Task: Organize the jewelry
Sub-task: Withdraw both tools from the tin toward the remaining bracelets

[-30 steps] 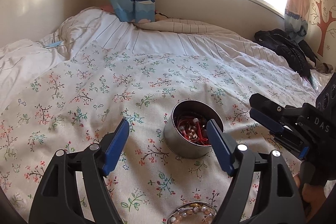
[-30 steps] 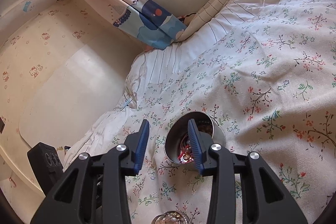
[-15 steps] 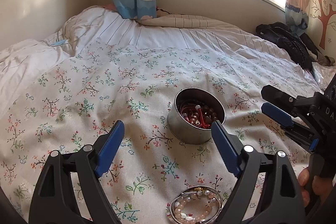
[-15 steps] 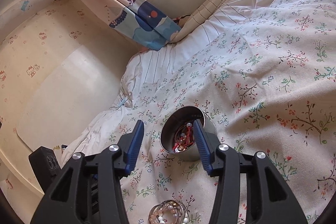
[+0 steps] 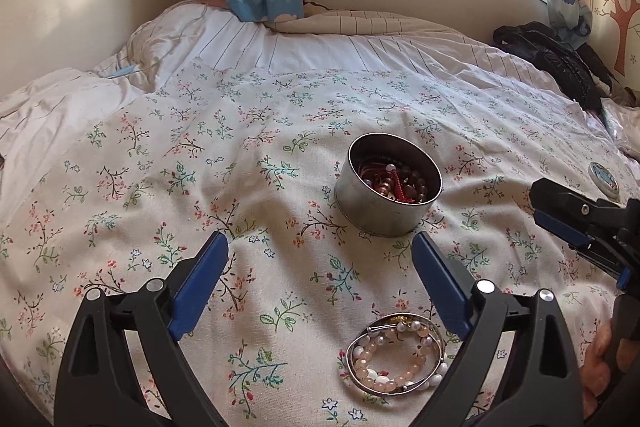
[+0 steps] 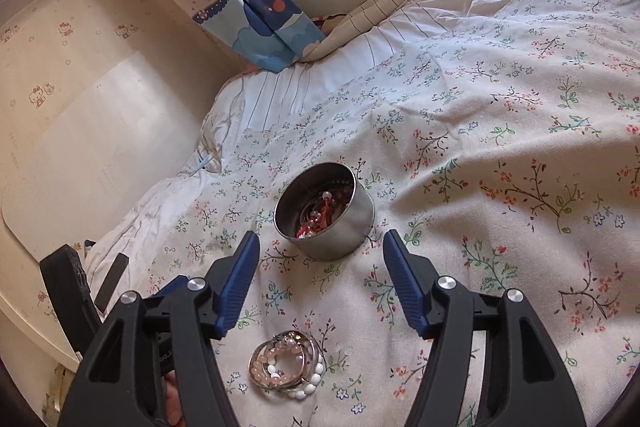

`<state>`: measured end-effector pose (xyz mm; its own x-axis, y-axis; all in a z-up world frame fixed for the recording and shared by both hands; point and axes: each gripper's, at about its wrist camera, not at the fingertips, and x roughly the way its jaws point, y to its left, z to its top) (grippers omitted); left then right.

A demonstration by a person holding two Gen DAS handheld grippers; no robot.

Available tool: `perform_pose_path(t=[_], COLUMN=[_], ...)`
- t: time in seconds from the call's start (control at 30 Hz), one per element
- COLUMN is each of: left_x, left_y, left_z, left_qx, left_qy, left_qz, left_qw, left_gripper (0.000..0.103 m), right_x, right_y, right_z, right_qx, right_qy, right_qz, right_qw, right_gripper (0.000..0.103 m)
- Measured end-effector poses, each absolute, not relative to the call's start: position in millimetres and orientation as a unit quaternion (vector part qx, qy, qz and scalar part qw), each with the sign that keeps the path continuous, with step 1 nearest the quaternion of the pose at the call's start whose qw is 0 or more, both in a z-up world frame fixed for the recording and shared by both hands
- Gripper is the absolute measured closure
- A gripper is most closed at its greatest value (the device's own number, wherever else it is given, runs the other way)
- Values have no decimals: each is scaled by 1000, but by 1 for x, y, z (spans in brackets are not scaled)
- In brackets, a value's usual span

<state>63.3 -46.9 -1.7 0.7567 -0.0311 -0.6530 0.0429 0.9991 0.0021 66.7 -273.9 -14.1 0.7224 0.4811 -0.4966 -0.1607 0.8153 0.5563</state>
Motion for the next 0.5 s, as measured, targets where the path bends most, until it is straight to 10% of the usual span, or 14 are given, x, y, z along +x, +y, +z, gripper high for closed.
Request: perform_pose_path(t=[0.5], left_x=[48], left_y=[-23], left_z=[-16], left_qx=[-10], left_qy=[390], left_qz=[-9], left_qw=[921], left_gripper=[12], right_x=[44], right_y=[-266], right_z=[-35], right_qx=[171], right_qy=[389], right_qz=[137], right_qw=[895], right_gripper=[33])
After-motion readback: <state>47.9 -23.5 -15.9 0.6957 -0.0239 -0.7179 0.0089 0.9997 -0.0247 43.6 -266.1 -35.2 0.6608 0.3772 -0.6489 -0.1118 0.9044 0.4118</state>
